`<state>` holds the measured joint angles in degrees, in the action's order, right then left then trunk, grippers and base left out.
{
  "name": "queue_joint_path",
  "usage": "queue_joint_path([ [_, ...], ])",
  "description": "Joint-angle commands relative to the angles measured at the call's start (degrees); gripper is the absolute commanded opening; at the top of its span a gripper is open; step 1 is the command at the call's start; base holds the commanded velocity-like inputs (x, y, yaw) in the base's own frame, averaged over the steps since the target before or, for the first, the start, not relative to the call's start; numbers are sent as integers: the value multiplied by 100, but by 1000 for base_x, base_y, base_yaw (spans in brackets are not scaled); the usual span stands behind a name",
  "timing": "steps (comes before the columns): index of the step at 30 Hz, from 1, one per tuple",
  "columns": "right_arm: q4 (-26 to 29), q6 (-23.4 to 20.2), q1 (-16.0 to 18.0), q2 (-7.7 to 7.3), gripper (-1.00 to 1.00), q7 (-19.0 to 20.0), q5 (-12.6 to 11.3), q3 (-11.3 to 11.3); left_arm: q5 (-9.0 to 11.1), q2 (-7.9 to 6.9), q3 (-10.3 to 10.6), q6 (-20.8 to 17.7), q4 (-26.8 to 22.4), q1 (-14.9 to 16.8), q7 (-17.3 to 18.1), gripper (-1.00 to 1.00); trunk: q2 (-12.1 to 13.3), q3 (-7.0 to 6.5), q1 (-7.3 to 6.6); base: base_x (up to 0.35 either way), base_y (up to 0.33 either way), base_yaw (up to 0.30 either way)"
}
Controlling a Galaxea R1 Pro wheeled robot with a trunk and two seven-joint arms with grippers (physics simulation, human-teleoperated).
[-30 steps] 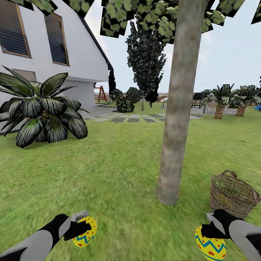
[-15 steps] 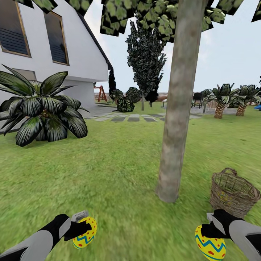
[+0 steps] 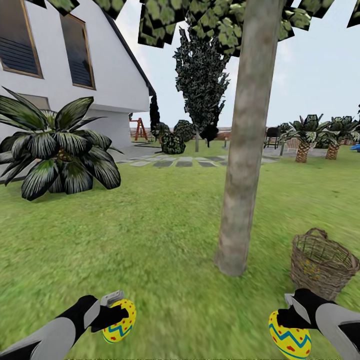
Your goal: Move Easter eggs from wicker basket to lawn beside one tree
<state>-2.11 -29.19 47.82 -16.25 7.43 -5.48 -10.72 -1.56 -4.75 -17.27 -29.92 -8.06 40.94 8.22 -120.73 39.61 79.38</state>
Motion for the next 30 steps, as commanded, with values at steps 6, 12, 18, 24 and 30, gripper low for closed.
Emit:
queue_joint_path([
  [6, -15, -9, 8, 0, -100, 21, -57, -51, -27, 4, -21, -31, -11, 2, 21, -100, -245, 114, 132, 0, 0, 0],
  [12, -18, -8, 8, 1, -100, 21, -58, -49, -29, 6, -22, -12, -8, 2, 23, -100, -365, 168, 197, 0, 0, 0],
  [18, -17, -8, 8, 1, -100, 21, -58, -50, -22, 9, -22, 262, 148, 2, 39, -100, -365, 168, 197, 266, 0, 0],
  [24, -18, -8, 8, 5, -100, 21, -58, -50, -19, 9, -22, 276, 156, 2, 32, -100, -365, 161, 197, 309, 0, -63],
  [30, -18, -8, 8, -1, -100, 23, -75, -44, -20, 9, -22, 276, 156, 2, 30, -100, -365, 129, 197, 25, 0, -257],
])
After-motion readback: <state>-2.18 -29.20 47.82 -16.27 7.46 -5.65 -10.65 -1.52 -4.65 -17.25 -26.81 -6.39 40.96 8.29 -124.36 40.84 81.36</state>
